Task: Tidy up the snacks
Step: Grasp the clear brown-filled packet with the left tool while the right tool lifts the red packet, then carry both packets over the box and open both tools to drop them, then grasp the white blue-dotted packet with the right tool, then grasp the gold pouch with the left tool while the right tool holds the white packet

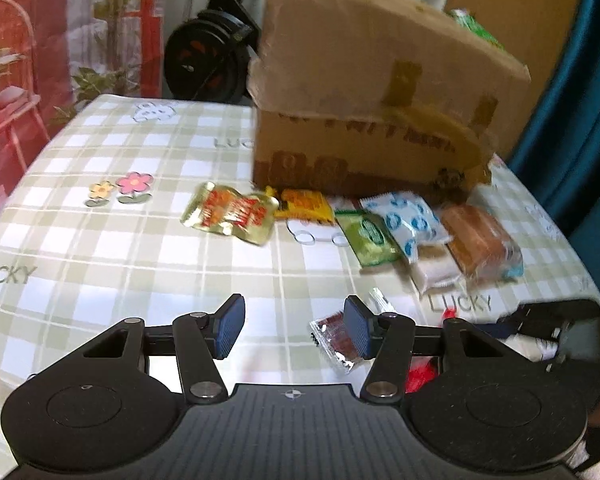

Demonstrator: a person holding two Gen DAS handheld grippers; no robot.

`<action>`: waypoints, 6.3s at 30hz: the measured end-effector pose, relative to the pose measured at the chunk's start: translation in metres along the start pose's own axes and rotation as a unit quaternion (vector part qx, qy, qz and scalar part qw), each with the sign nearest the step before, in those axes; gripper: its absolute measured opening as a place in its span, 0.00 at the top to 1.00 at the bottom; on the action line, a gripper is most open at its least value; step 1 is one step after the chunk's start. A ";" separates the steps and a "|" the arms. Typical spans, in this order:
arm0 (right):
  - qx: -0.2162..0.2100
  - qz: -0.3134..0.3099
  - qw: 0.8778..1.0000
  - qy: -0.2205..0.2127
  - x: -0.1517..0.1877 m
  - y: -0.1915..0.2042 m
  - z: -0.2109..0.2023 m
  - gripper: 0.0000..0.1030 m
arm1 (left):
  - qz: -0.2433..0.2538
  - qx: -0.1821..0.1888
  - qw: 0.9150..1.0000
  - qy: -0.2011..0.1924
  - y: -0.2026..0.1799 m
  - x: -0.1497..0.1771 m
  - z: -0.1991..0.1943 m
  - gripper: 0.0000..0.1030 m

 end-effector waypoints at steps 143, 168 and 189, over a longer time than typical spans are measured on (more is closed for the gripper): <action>0.029 0.100 0.990 -0.093 -0.086 -0.034 0.021 0.58 | -0.116 -0.136 0.983 0.052 0.019 -0.097 0.125 0.28; 0.016 0.102 0.989 -0.108 -0.083 -0.031 0.012 0.58 | -0.078 -0.134 0.987 0.039 0.029 -0.085 0.106 0.25; 0.008 0.108 0.988 -0.113 -0.079 -0.032 0.011 0.58 | -0.005 -0.105 0.994 0.010 0.042 -0.046 0.084 0.48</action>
Point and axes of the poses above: each gripper's, at about its wrist camera, not at the fingertips, and z roughly the way its jaws point, y to its left, x to its underside, the point moved 3 cm from there along z, roughly the way its jaws point, and after that the axes turned 13 degrees about -x, right-handed, at the moved point
